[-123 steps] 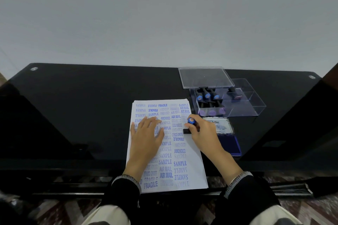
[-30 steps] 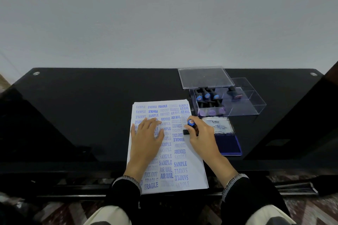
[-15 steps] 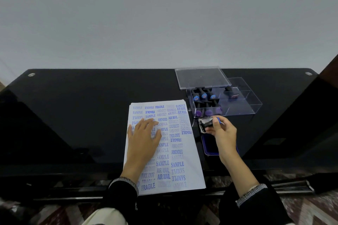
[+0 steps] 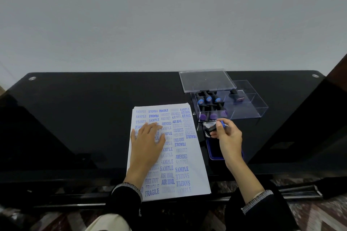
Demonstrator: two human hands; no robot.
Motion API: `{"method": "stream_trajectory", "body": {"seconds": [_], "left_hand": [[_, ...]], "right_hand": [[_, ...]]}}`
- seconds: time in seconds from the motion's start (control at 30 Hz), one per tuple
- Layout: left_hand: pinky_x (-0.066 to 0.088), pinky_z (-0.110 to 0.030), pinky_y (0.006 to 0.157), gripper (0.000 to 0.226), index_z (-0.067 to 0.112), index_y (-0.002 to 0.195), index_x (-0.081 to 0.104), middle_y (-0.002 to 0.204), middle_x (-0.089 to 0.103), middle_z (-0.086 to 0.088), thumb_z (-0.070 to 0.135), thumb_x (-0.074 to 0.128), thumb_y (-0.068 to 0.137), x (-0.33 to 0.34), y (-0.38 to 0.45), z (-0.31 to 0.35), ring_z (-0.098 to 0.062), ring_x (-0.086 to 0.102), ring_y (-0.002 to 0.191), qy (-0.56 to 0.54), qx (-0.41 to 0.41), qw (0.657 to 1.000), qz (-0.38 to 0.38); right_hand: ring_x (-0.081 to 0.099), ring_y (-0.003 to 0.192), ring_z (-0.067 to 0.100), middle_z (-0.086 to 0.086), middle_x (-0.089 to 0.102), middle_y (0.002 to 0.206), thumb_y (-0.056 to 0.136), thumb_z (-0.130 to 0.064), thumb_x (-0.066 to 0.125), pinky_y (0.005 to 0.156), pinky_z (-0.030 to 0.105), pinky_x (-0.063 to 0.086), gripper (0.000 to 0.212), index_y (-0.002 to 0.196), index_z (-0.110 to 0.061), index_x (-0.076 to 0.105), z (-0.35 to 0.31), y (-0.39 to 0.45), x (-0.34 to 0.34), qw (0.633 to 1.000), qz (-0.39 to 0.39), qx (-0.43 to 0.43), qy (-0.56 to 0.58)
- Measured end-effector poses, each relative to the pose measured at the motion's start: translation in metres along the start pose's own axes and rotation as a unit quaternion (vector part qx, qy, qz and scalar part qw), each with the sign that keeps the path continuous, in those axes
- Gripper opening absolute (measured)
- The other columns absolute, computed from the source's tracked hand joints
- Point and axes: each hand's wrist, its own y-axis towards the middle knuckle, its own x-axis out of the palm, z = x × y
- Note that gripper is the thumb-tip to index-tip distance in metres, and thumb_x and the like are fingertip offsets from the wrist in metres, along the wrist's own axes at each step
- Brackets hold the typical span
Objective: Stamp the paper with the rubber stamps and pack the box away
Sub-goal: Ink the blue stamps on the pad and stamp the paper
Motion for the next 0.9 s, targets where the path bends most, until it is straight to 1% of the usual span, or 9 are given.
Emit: {"method": "stream_trajectory", "body": {"seconds": [0.07, 0.17, 0.27, 0.33, 0.43, 0.5, 0.6, 0.73, 0.9], "left_hand": [[0.006, -0.048, 0.119, 0.034, 0.029, 0.128, 0.054, 0.140, 0.046, 0.012, 0.040, 0.048, 0.097, 0.000, 0.000, 0.001, -0.011, 0.034, 0.138, -0.001, 0.001, 1.000, 0.001], [0.008, -0.048, 0.118, 0.036, 0.028, 0.130, 0.053, 0.140, 0.046, 0.012, 0.040, 0.046, 0.097, 0.000, 0.000, 0.001, -0.011, 0.033, 0.138, 0.011, -0.001, 1.000, -0.008], [0.013, -0.051, 0.118, 0.036, 0.025, 0.130, 0.053, 0.137, 0.048, 0.011, 0.038, 0.046, 0.097, -0.003, 0.002, 0.005, -0.012, 0.037, 0.135, 0.029, -0.007, 0.999, -0.023], [0.016, -0.053, 0.117, 0.031, 0.025, 0.125, 0.052, 0.132, 0.049, 0.011, 0.035, 0.045, 0.096, -0.007, 0.007, 0.013, -0.012, 0.041, 0.129, 0.053, -0.021, 0.997, -0.046], [0.013, -0.057, 0.114, 0.026, 0.021, 0.119, 0.051, 0.125, 0.049, 0.006, 0.026, 0.046, 0.094, -0.011, 0.017, 0.034, -0.017, 0.045, 0.123, 0.091, -0.067, 0.990, -0.082], [0.013, -0.057, 0.114, 0.023, 0.021, 0.114, 0.054, 0.120, 0.051, 0.004, 0.020, 0.048, 0.092, -0.008, 0.021, 0.046, -0.018, 0.048, 0.120, 0.086, -0.077, 0.991, -0.072], [0.016, -0.051, 0.114, 0.021, 0.024, 0.112, 0.058, 0.119, 0.055, 0.005, 0.019, 0.049, 0.093, 0.007, 0.025, 0.056, -0.017, 0.049, 0.117, 0.058, -0.040, 0.997, -0.039], [0.031, -0.044, 0.108, 0.015, 0.024, 0.102, 0.060, 0.109, 0.059, 0.007, 0.019, 0.050, 0.093, 0.027, 0.030, 0.058, -0.016, 0.053, 0.107, 0.003, 0.006, 1.000, -0.002], [0.036, -0.043, 0.105, 0.010, 0.027, 0.098, 0.055, 0.101, 0.054, 0.012, 0.019, 0.051, 0.093, 0.042, 0.029, 0.050, -0.010, 0.050, 0.099, -0.029, 0.025, 0.999, 0.037]], "right_hand": [[0.067, 0.073, 0.014, 0.009, 0.069, 0.090, 0.093, -0.014, 0.058, 0.073, 0.027, 0.055, 0.012, 0.103, -0.015, 0.063, -0.001, -0.004, 0.000, 0.998, -0.031, -0.042, -0.030], [0.067, 0.081, 0.020, 0.003, 0.068, 0.088, 0.090, -0.009, 0.060, 0.078, 0.029, 0.056, 0.015, 0.097, -0.022, 0.063, -0.004, -0.012, -0.001, 0.993, -0.076, -0.074, -0.048], [0.066, 0.087, 0.011, -0.001, 0.068, 0.094, 0.091, -0.009, 0.060, 0.074, 0.012, 0.050, 0.018, 0.105, -0.019, 0.063, -0.008, -0.012, -0.008, 0.989, -0.087, -0.091, -0.076], [0.065, 0.092, 0.007, -0.002, 0.067, 0.101, 0.091, -0.013, 0.060, 0.074, 0.007, 0.048, 0.021, 0.111, -0.019, 0.061, -0.014, -0.008, -0.015, 0.986, -0.080, -0.106, -0.102], [0.064, 0.094, 0.008, 0.000, 0.066, 0.101, 0.091, -0.012, 0.059, 0.076, 0.008, 0.048, 0.020, 0.111, -0.018, 0.060, -0.027, 0.003, -0.023, 0.986, -0.054, -0.124, -0.095], [0.064, 0.093, 0.009, 0.001, 0.066, 0.100, 0.092, -0.011, 0.058, 0.076, 0.008, 0.047, 0.020, 0.111, -0.017, 0.060, -0.035, 0.013, -0.030, 0.984, -0.033, -0.146, -0.094], [0.063, 0.091, 0.011, 0.004, 0.065, 0.099, 0.092, -0.009, 0.057, 0.074, 0.006, 0.045, 0.019, 0.109, -0.016, 0.060, -0.040, 0.036, -0.039, 0.982, -0.008, -0.162, -0.095], [0.064, 0.094, 0.015, 0.007, 0.064, 0.103, 0.090, -0.009, 0.058, 0.082, 0.020, 0.051, 0.020, 0.109, -0.015, 0.060, -0.040, 0.073, -0.046, 0.979, -0.007, -0.162, -0.120], [0.064, 0.086, 0.016, 0.008, 0.063, 0.099, 0.089, -0.004, 0.059, 0.075, 0.022, 0.051, 0.018, 0.104, -0.014, 0.058, -0.041, 0.123, -0.045, 0.974, -0.005, -0.136, -0.180]]}}
